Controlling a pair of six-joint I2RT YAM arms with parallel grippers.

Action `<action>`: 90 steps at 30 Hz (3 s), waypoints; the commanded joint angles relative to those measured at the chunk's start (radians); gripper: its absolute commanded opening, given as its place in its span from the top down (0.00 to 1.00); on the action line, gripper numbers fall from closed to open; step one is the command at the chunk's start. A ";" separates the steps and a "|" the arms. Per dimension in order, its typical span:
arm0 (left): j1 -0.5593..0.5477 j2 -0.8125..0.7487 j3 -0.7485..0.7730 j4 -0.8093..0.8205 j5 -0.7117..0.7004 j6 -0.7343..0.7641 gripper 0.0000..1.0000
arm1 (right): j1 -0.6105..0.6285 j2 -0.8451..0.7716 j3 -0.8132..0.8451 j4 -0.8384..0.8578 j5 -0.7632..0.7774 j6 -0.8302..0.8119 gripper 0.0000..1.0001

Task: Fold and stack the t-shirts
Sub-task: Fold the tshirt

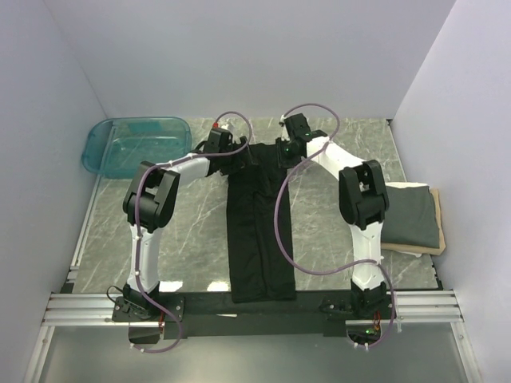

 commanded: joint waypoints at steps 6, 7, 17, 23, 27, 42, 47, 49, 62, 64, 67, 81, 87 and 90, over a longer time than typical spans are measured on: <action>0.014 0.045 0.075 -0.042 0.025 0.061 0.00 | -0.004 0.080 0.152 -0.093 -0.055 -0.100 0.65; 0.014 0.048 0.076 -0.044 0.025 0.063 0.01 | -0.006 0.080 0.146 -0.087 -0.069 -0.103 0.65; 0.016 0.059 0.092 -0.042 0.042 0.071 0.01 | -0.006 0.220 0.342 -0.182 -0.080 -0.174 0.64; 0.016 0.062 0.099 -0.045 0.043 0.077 0.01 | -0.004 0.288 0.410 -0.228 -0.115 -0.187 0.64; 0.016 0.065 0.104 -0.048 0.042 0.078 0.01 | -0.006 0.307 0.434 -0.246 -0.121 -0.187 0.63; 0.018 0.072 0.105 -0.047 0.043 0.075 0.01 | -0.006 0.232 0.328 -0.207 -0.296 -0.195 0.66; 0.018 0.068 0.102 -0.048 0.039 0.077 0.01 | -0.006 0.251 0.347 -0.225 -0.264 -0.194 0.67; 0.019 0.068 0.104 -0.048 0.039 0.077 0.01 | -0.006 0.243 0.336 -0.216 -0.261 -0.192 0.82; 0.021 0.068 0.096 -0.051 0.033 0.078 0.01 | -0.006 0.042 0.131 0.022 -0.046 -0.091 1.00; 0.022 0.068 0.095 -0.050 0.031 0.078 0.01 | -0.007 0.018 0.106 0.034 -0.037 -0.092 1.00; 0.022 0.068 0.095 -0.053 0.034 0.078 0.01 | -0.009 0.024 0.121 0.027 -0.011 -0.091 1.00; 0.025 0.071 0.101 -0.065 0.031 0.095 0.01 | -0.013 0.182 0.351 -0.062 0.138 -0.169 0.90; 0.025 0.074 0.108 -0.074 0.020 0.103 0.01 | -0.012 0.179 0.342 -0.079 0.185 -0.141 0.59; 0.027 0.072 0.115 -0.084 0.013 0.107 0.00 | -0.013 0.145 0.315 -0.073 0.193 -0.120 0.58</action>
